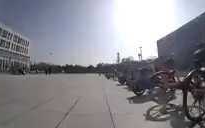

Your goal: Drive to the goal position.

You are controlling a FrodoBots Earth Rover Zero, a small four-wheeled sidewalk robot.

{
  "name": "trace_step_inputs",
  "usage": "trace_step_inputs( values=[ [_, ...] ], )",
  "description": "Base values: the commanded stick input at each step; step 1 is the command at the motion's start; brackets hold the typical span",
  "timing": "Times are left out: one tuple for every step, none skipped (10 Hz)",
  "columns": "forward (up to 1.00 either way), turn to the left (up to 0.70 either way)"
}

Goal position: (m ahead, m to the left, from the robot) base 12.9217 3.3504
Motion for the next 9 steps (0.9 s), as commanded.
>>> trace_step_inputs(
  values=[
    [0.5,0.13],
    [0.5,0.5],
    [0.5,0.5],
    [0.5,0.12],
    [0.5,0.0],
    [0.5,0.0],
    [0.5,0.0],
    [0.5,0.0],
    [0.5,0.0]
  ],
)
